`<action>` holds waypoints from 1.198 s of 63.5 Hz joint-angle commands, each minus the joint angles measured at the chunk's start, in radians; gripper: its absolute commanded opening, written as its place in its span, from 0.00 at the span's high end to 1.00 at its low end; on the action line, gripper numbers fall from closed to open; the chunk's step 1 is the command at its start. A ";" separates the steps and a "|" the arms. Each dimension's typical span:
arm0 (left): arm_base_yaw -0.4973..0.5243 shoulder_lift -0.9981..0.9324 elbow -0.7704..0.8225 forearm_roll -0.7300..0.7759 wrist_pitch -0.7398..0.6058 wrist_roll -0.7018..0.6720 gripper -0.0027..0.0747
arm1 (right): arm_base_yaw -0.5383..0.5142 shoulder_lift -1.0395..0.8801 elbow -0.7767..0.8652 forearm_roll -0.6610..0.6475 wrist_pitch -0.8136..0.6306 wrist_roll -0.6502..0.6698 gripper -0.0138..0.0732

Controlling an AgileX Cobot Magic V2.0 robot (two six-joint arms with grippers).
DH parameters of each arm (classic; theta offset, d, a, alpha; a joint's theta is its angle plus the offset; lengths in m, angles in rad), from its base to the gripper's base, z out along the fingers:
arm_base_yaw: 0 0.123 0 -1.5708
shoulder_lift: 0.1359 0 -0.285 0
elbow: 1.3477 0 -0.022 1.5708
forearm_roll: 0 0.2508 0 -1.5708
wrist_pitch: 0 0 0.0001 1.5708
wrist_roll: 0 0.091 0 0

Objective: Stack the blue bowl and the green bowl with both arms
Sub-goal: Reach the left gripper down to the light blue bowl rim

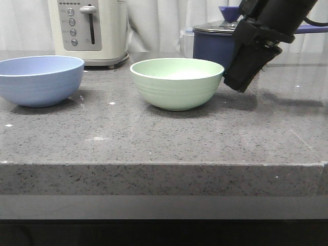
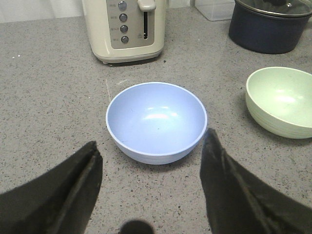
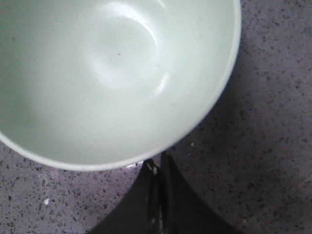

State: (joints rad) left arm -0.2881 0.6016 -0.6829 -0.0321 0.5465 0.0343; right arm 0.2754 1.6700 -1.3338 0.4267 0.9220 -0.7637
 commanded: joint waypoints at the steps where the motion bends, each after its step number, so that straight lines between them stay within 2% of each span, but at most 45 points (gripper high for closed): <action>1: -0.008 0.007 -0.032 -0.005 -0.080 0.000 0.40 | -0.002 -0.040 -0.024 0.036 -0.014 -0.020 0.91; 20: -0.008 0.010 -0.037 -0.005 -0.074 0.000 0.40 | -0.002 -0.040 -0.024 0.036 0.005 -0.020 0.91; 30: -0.008 0.074 -0.129 0.004 0.027 0.000 0.40 | -0.002 -0.040 -0.024 0.036 0.005 -0.020 0.91; 46: -0.003 0.282 -0.339 0.113 0.235 -0.025 0.39 | -0.002 -0.040 -0.024 0.036 0.005 -0.020 0.91; 52: 0.031 0.389 -0.428 0.125 0.326 -0.034 0.39 | -0.002 -0.040 -0.024 0.036 0.005 -0.020 0.91; 56: 0.069 0.466 -0.493 0.123 0.374 -0.034 0.35 | -0.002 -0.040 -0.024 0.036 0.005 -0.020 0.91; 65: 0.150 0.622 -0.609 0.072 0.443 -0.028 0.22 | -0.002 -0.040 -0.024 0.036 0.005 -0.020 0.91; 76: 0.203 0.783 -0.699 -0.078 0.481 0.055 0.24 | -0.002 -0.040 -0.024 0.036 0.005 -0.020 0.91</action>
State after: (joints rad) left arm -0.1016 1.3374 -1.3143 -0.0202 1.0433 0.0559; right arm 0.2754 1.6700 -1.3338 0.4290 0.9407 -0.7710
